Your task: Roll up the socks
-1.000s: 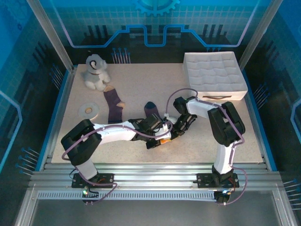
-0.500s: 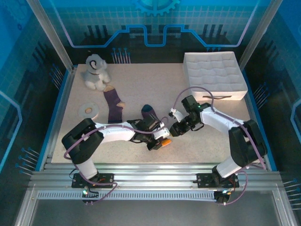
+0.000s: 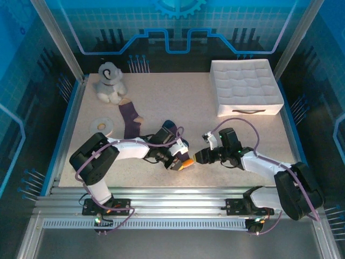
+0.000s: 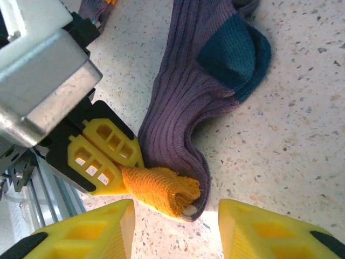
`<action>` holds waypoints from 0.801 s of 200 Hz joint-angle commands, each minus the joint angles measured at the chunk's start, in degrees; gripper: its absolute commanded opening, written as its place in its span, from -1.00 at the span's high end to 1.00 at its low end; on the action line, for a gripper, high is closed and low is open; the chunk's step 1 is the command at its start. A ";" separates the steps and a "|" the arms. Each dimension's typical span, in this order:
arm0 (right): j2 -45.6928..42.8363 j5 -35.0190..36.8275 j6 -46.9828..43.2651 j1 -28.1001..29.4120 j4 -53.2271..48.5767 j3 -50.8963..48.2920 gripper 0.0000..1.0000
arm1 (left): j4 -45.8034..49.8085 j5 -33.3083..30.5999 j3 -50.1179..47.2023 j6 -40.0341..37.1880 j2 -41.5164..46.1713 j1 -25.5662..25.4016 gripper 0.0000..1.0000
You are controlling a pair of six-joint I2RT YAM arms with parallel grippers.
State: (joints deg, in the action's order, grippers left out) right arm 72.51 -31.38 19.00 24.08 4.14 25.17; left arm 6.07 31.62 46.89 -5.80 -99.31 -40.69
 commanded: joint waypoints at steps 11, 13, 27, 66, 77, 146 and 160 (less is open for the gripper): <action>2.63 -2.81 2.18 2.11 10.98 -0.60 0.10 | 3.80 3.28 -2.20 2.00 -2.46 1.38 1.00; 2.81 -2.81 2.09 2.29 11.02 -0.57 0.10 | 3.81 3.45 -2.17 2.11 -2.47 1.46 1.00; 4.39 -2.97 1.50 3.36 13.42 -0.73 0.10 | 3.80 4.44 -2.05 2.37 -2.75 1.95 1.00; 9.36 -2.97 1.45 5.02 15.28 -0.81 0.10 | 5.13 5.20 -1.06 2.07 -3.53 2.46 1.00; 10.12 -2.36 1.30 5.34 14.88 -0.69 0.10 | 5.40 5.36 -0.90 1.97 -3.61 2.68 1.00; 11.30 -3.34 0.68 5.56 12.42 -0.07 0.09 | 5.37 7.01 -0.58 2.72 -4.35 4.86 1.00; 11.78 -3.58 0.34 5.67 11.95 0.18 0.09 | 4.89 7.23 -0.58 3.05 -4.49 5.15 1.00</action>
State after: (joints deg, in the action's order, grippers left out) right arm 83.70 -33.52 20.34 28.97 16.36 25.08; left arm 6.98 39.99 46.76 -4.21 -101.60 -36.40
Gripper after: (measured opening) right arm 0.455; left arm 0.042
